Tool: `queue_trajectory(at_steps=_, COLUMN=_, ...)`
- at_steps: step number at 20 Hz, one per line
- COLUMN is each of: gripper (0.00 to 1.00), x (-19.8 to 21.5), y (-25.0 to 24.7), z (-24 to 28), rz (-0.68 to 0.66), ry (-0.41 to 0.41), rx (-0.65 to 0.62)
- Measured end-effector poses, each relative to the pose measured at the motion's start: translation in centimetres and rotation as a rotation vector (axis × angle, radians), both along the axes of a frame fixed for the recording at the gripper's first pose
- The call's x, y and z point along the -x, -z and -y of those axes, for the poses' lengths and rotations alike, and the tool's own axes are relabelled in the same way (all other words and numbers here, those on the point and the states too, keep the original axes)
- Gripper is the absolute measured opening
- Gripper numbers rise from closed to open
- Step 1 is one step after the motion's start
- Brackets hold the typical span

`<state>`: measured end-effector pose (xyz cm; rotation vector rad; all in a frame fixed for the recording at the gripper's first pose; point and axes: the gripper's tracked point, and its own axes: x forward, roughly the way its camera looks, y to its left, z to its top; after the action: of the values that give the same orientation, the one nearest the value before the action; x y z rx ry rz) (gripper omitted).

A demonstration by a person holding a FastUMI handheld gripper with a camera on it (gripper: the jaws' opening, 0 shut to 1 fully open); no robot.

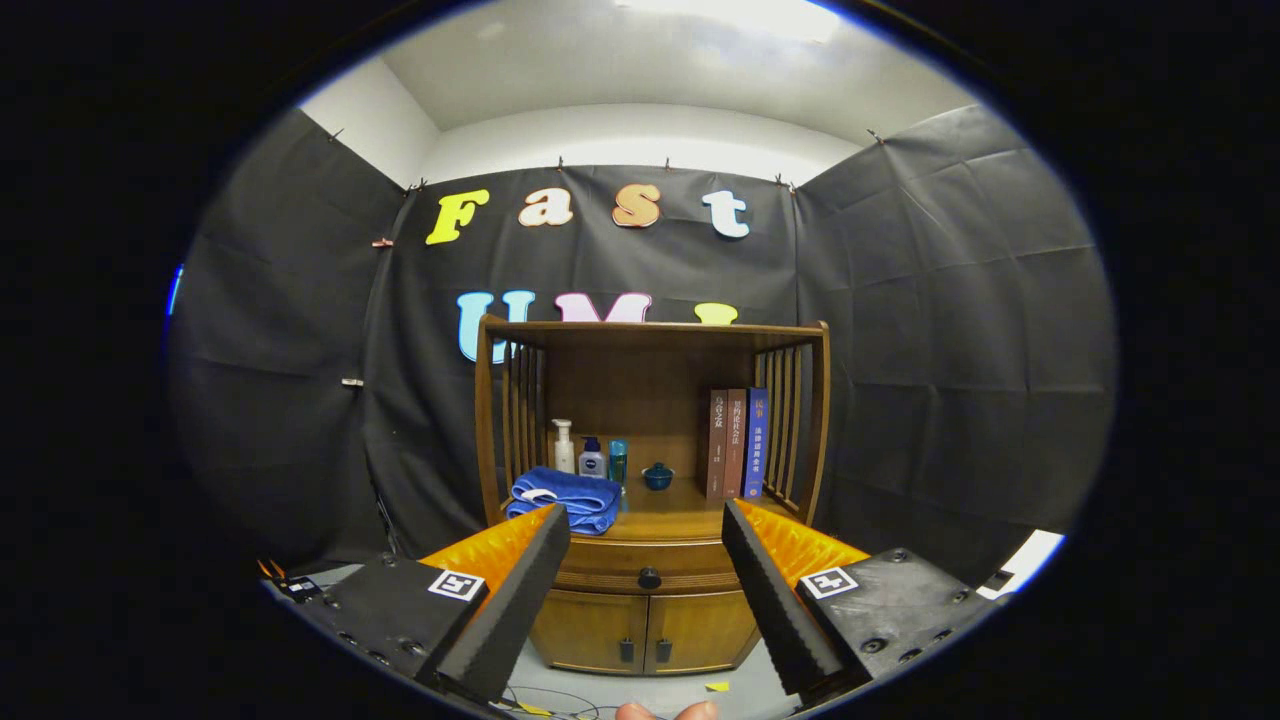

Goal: Pull open the drawer, take out the items inside it, and place them on the countertop above the cabinet.

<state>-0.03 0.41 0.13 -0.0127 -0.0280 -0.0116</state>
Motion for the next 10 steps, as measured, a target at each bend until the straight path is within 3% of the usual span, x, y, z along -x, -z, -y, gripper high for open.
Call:
queue_trajectory(at_steps=6, gripper=0.99, x=-0.8, y=1.8, z=0.7, rz=-0.002, ry=0.007, rx=-0.022)
queue_trajectory(at_steps=10, gripper=0.99, x=-2.9, y=5.7, z=1.6, rz=-0.022, ry=0.031, rx=-0.011)
